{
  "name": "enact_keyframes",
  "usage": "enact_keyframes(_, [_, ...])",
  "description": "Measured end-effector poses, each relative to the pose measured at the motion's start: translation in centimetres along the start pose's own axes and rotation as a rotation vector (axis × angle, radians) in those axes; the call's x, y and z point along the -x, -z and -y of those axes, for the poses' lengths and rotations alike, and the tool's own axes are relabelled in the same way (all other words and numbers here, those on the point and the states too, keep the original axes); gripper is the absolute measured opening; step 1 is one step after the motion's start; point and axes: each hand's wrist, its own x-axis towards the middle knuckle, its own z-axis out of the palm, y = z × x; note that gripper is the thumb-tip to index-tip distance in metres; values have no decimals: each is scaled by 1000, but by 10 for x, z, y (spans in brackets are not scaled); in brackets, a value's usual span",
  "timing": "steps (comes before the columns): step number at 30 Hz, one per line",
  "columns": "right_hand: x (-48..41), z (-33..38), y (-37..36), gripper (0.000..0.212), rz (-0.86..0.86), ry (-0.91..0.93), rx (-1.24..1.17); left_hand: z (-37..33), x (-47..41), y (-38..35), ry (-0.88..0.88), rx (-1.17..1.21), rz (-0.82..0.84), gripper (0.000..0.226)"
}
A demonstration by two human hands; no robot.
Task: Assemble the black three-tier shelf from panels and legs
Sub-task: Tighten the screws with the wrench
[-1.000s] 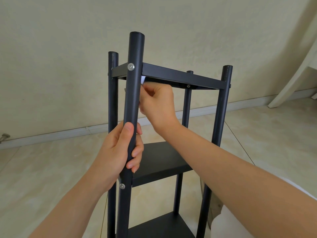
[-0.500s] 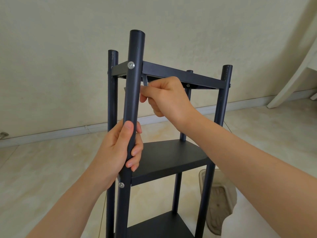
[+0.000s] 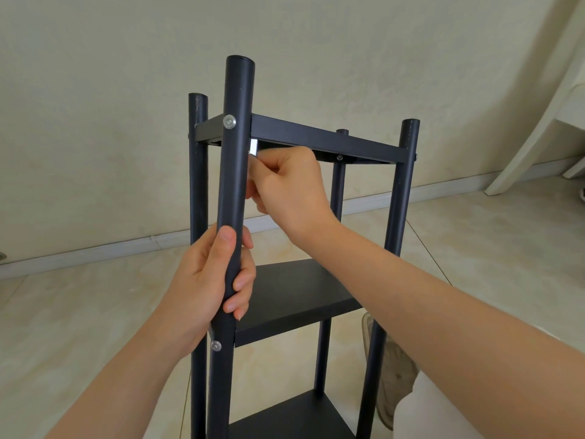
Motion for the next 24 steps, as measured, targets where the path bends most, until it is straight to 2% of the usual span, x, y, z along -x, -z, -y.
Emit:
enact_keyframes(11, [-2, -13, -11, 39, -151, 90, -55, 0, 0, -4, -4, -10, 33, 61])
enact_keyframes(18, [1, -9, 7, 49, -50, 52, 55, 1, 0, -3, -2, -18, 16, 53])
enact_keyframes(24, [7, 2, 19, 34, 33, -42, 91, 0, -1, -1, 4, -6, 0, 58])
